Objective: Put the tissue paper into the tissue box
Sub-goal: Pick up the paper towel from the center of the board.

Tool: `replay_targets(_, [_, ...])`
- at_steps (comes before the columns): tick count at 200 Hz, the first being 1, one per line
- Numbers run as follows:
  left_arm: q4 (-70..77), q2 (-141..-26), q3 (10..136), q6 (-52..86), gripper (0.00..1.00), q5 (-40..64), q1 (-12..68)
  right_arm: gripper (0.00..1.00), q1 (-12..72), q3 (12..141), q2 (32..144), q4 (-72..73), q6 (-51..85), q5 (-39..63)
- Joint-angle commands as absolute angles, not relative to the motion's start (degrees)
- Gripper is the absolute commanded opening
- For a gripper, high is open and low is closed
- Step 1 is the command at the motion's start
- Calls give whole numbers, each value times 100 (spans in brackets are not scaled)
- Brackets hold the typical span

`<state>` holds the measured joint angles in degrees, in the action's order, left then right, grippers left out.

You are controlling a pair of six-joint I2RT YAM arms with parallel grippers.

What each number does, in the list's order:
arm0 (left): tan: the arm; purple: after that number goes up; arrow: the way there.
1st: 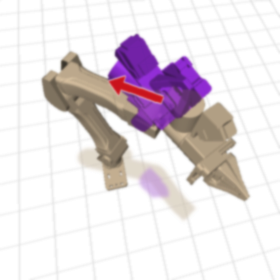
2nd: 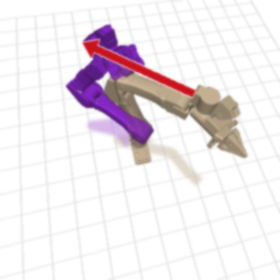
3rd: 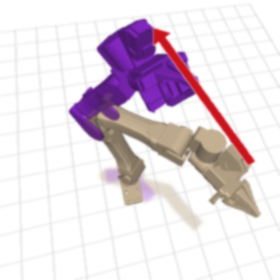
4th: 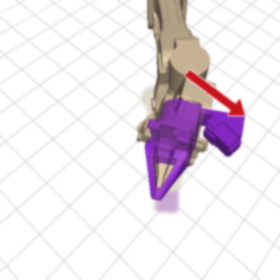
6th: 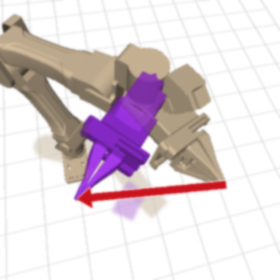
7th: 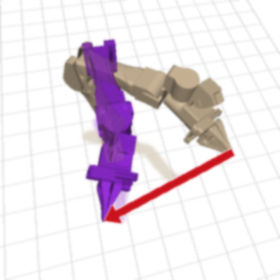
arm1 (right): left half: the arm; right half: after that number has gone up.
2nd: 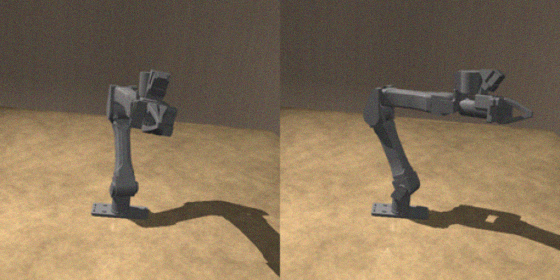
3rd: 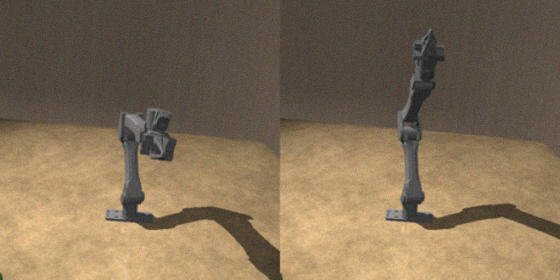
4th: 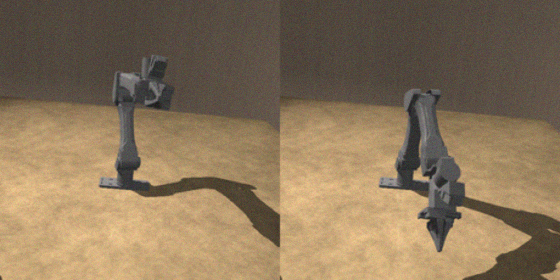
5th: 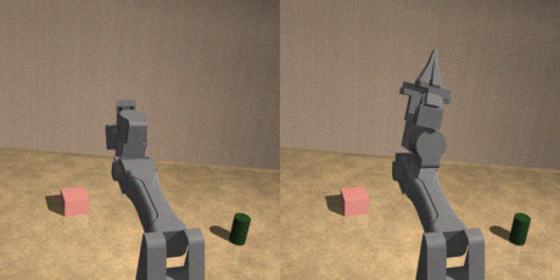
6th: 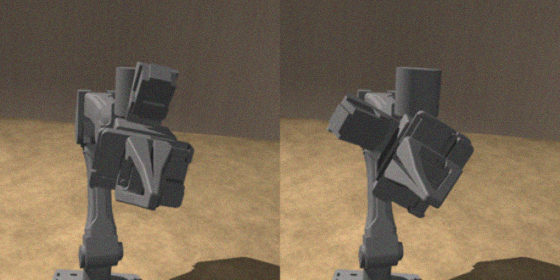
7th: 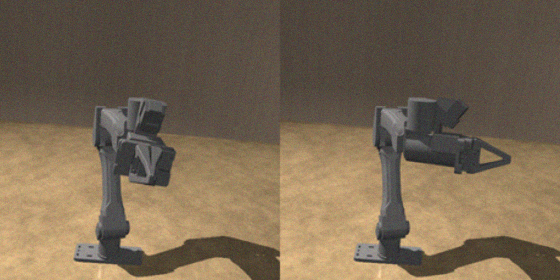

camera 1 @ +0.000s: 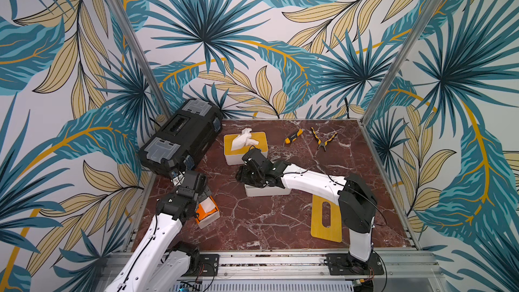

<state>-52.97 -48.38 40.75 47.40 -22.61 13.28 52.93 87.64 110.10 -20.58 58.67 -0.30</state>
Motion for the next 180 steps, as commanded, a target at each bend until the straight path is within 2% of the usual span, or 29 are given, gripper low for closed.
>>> replay_targets(1, [-5303, -4987, 3990, 4791, 100, -2121, 1292, 61, 5302, 8659, 10383, -2200, 5484, -353])
replay_targets(84, [-4535, -5940, 3611, 4921, 100, -2098, 1427, 64, 5291, 6766, 8570, -1372, 4737, -1646])
replay_targets(134, [-4303, -6788, 3788, 5025, 100, -2263, 1908, 64, 5265, 6662, 8612, -1326, 4614, -1539])
replay_targets(180, [-4006, -7146, 3665, 5089, 100, -2126, 1946, 64, 5257, 6649, 8718, -1321, 4548, -1460])
